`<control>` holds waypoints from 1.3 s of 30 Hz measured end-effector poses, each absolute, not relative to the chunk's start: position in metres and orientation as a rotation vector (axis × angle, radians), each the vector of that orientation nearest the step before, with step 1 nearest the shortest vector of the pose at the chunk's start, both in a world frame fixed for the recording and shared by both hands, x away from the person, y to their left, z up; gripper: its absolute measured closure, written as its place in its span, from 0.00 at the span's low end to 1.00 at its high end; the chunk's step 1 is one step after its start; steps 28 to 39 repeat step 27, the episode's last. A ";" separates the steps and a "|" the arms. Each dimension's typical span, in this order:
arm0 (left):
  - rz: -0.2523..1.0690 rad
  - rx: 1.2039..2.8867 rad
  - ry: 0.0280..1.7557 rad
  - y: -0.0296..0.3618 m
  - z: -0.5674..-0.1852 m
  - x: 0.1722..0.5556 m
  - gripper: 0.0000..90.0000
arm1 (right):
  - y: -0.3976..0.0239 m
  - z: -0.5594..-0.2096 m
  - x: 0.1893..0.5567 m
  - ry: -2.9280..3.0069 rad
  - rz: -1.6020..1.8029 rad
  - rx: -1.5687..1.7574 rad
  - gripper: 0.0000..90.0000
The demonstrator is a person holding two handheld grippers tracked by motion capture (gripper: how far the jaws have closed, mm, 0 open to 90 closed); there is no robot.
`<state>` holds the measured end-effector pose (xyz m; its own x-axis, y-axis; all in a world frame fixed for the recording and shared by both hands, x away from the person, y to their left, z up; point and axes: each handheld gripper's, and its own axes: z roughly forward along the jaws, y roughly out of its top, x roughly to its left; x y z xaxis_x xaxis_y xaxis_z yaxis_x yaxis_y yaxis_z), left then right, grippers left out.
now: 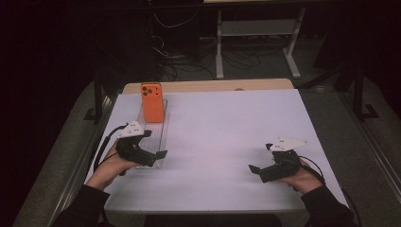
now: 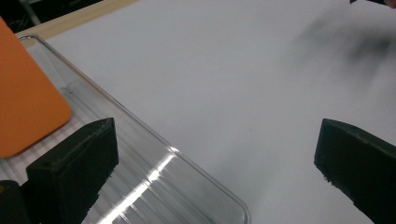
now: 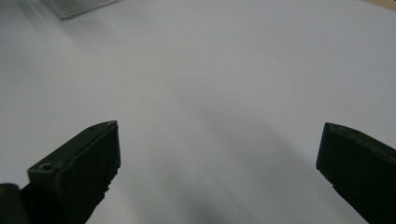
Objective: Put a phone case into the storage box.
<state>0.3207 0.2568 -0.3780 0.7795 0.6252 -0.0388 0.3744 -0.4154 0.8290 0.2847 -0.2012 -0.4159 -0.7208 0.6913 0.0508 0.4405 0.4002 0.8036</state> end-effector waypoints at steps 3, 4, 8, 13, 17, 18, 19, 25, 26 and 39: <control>0.341 2.059 0.750 0.259 -0.385 0.315 0.00 | -0.202 -0.413 0.284 2.369 1.235 0.973 0.00; 0.349 2.070 0.744 0.260 -0.388 0.314 0.00 | -0.202 -0.413 0.284 2.368 1.242 0.972 0.00; 0.346 2.056 0.754 0.264 -0.394 0.309 0.00 | -0.202 -0.410 0.284 2.359 1.260 0.969 0.00; 0.352 2.037 0.757 0.270 -0.399 0.304 0.00 | -0.203 -0.406 0.284 2.347 1.281 0.944 0.00; 0.335 2.040 0.755 0.270 -0.401 0.302 0.00 | -0.202 -0.405 0.284 2.347 1.290 0.938 0.00; 0.333 2.038 0.754 0.270 -0.401 0.302 0.00 | -0.202 -0.404 0.284 2.345 1.297 0.940 0.00; 0.330 2.038 0.756 0.270 -0.402 0.302 0.00 | -0.202 -0.404 0.284 2.343 1.301 0.937 0.00; 0.330 2.043 0.756 0.270 -0.402 0.303 0.00 | -0.202 -0.403 0.284 2.345 1.297 0.931 0.00; 0.330 2.042 0.756 0.270 -0.402 0.303 0.00 | -0.202 -0.403 0.284 2.344 1.297 0.930 0.00; 0.328 2.042 0.759 0.269 -0.402 0.303 0.00 | -0.202 -0.403 0.284 2.346 1.297 0.930 0.00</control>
